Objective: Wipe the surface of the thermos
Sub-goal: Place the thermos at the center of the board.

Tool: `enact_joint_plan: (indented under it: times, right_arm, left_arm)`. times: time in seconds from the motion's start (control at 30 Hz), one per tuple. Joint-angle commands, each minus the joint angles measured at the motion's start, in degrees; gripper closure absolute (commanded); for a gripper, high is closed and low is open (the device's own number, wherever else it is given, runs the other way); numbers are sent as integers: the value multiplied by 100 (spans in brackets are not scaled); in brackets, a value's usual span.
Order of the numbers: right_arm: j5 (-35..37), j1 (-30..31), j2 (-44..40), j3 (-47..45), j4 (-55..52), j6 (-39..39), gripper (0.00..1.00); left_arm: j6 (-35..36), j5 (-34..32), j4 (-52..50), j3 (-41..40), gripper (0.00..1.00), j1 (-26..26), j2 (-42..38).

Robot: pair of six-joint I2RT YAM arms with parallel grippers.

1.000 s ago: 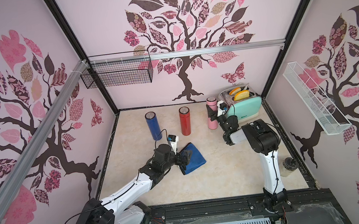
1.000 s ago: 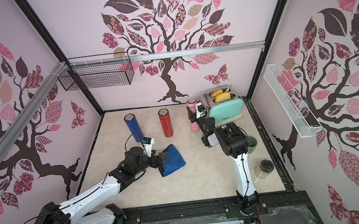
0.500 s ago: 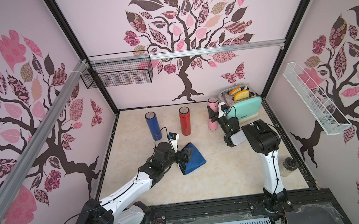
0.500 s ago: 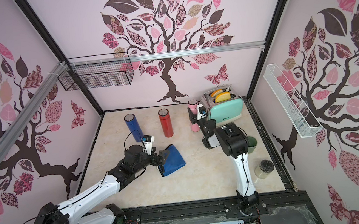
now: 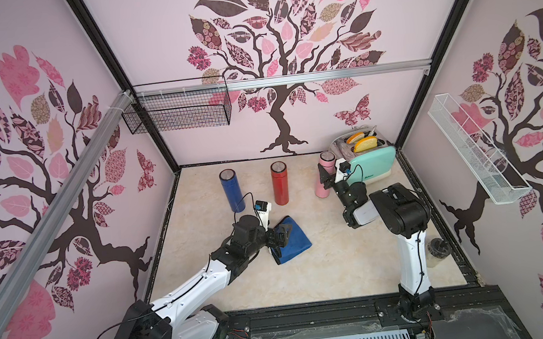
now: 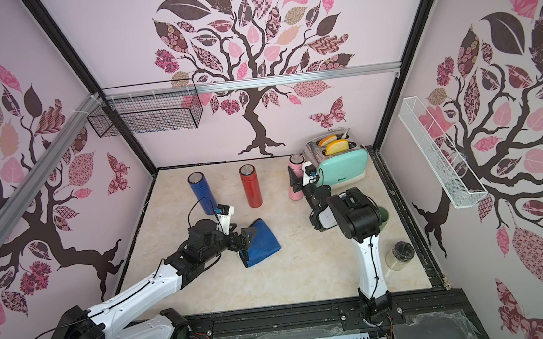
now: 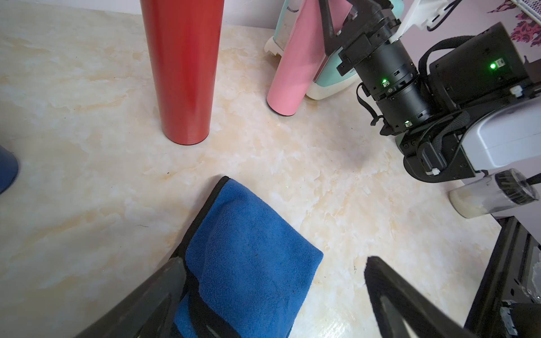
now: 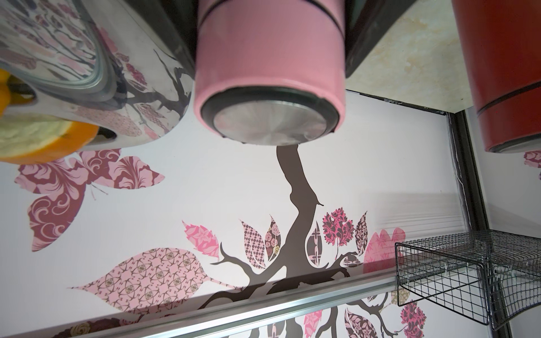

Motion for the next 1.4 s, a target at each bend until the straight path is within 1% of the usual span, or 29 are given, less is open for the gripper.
enact_joint_plan:
  times: [0.0,0.17,0.2,0.23,0.57,0.63,1.0,1.23,1.27,1.37]
  right_arm:
    - [18,-14,-107,-162,392,173,57]
    - [-82,4,-102,-228,392,207,53]
    - [-100,5,-89,-230,392,216,52]
    - [-122,6,-92,-237,392,225,47]
    - [-363,63,-6,-137,392,256,44]
    - [-379,67,27,-102,392,300,38]
    - [-489,100,165,9,387,437,35]
    - [-523,198,144,-100,389,174,33]
    - [-519,206,158,-114,384,157,26]
    - [-497,215,167,-138,383,151,25]
  left_arm:
    - [46,44,102,81,2,-31,-4]
    - [51,32,81,19,2,-31,-95]
    - [50,22,85,2,2,-36,-117]
    - [50,22,87,-12,2,-34,-142]
    - [50,-38,50,-121,2,-37,-325]
    - [54,-44,33,-123,2,-39,-347]
    - [111,-104,-39,-122,2,-37,-418]
    - [118,-116,-40,-148,2,-37,-458]
    - [112,-118,-41,-157,2,-39,-469]
    - [111,-127,-60,-175,2,-39,-504]
